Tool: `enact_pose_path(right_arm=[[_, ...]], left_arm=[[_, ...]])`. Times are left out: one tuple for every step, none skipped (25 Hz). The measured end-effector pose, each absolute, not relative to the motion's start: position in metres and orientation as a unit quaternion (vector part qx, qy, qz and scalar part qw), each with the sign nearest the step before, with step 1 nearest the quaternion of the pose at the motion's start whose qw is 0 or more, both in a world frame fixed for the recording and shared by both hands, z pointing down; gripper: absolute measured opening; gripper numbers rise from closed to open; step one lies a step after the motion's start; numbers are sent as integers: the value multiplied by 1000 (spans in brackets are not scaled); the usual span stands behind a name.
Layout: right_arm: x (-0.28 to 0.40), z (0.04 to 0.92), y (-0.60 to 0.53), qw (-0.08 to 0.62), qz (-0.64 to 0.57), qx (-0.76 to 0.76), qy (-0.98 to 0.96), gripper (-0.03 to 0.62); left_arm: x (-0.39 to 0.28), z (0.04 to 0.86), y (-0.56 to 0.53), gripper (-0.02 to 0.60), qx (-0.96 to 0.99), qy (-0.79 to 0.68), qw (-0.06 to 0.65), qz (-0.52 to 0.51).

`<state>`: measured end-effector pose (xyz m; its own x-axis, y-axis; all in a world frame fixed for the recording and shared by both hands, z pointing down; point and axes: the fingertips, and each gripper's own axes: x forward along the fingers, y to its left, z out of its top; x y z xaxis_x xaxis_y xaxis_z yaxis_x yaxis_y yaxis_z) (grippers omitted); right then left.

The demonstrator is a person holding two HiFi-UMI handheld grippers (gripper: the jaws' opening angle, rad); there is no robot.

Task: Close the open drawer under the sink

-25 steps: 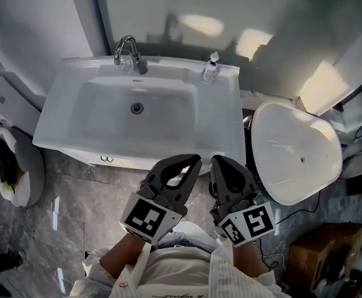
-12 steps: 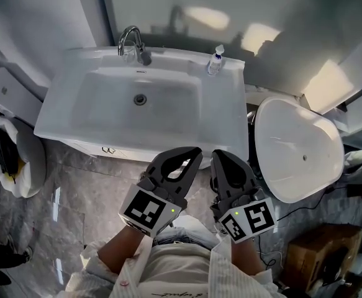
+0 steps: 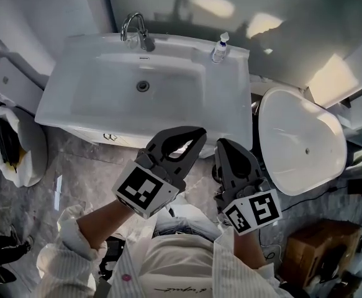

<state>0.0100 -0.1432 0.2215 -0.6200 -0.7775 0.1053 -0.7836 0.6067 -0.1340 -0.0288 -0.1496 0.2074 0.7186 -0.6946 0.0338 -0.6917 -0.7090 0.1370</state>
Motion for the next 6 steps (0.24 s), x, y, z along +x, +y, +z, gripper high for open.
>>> enact_pose_path(right_arm=[[11,221,-143,19,83,435,-896,9],[11,220,-144,19,81,436,-896,9],[12,220,-144,19,79,437,-896,9],[14,219,-145,19,76,439,-895,9],[15,217,-146,19,73,442,-894,9],[17,216,-146,18,70,444,-893,9]], left_arm=[[-28,207,-151,15,927,-370,67,-6],[-26,207,-152,15,929,-364,64,-3],[-25,207,-153,15,932,-358,58,1],[-23,206,-154,15,934,-352,51,3],[-21,206,-156,15,937,-346,42,5],[-20,206,-157,15,940,-340,33,7]])
